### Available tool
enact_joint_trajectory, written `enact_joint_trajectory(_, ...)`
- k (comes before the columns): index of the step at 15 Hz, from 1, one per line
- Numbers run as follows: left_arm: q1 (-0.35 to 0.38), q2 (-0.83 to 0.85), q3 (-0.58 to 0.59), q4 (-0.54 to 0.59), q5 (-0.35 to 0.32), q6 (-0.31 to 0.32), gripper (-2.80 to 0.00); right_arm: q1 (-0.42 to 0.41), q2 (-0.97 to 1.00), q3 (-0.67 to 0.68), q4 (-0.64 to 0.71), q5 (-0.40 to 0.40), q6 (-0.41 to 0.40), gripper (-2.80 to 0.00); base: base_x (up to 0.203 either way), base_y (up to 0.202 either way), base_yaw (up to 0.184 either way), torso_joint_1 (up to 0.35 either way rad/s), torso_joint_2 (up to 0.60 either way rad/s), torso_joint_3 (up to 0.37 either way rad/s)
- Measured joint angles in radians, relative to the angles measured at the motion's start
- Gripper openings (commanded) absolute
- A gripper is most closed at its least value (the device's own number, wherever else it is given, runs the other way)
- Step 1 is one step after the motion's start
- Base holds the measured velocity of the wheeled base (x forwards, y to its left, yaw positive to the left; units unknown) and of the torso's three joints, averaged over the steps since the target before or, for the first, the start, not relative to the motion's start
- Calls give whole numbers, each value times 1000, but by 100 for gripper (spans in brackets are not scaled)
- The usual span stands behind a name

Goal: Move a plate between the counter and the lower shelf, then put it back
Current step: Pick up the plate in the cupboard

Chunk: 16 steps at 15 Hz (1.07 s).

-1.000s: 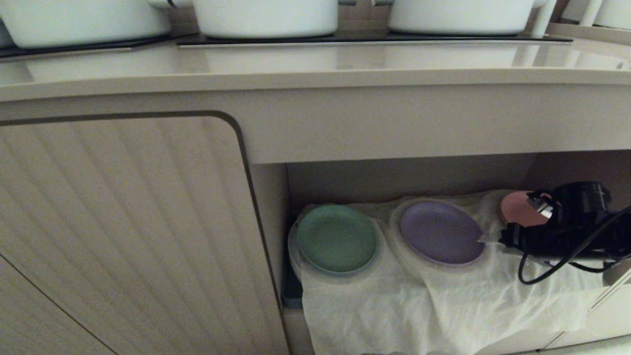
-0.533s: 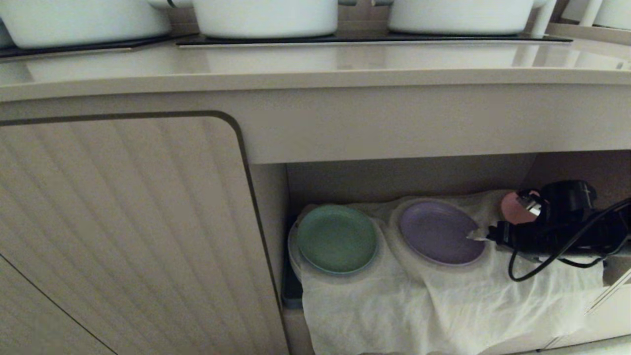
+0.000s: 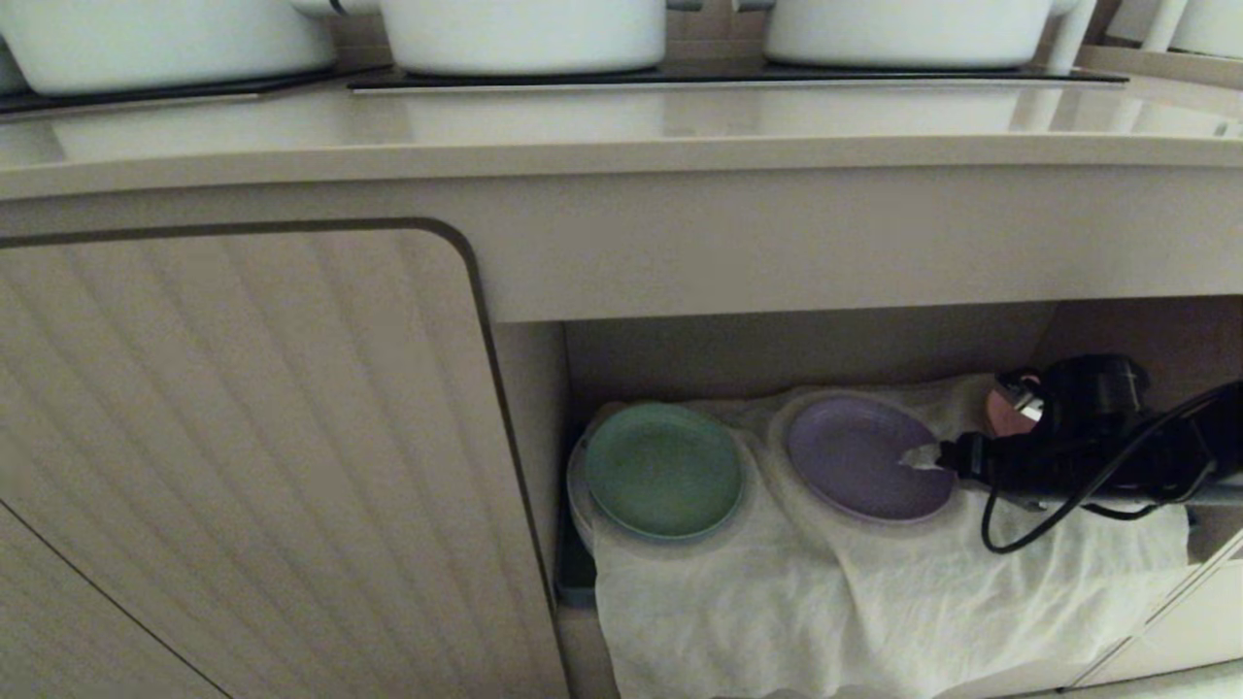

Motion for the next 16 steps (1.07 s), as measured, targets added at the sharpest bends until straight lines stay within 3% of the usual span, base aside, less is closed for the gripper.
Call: enact_joint_trajectory(16,-1,0,0,0,0,0,-280,26,27,5,-46,0,0,0,0,0,0,0,0,0)
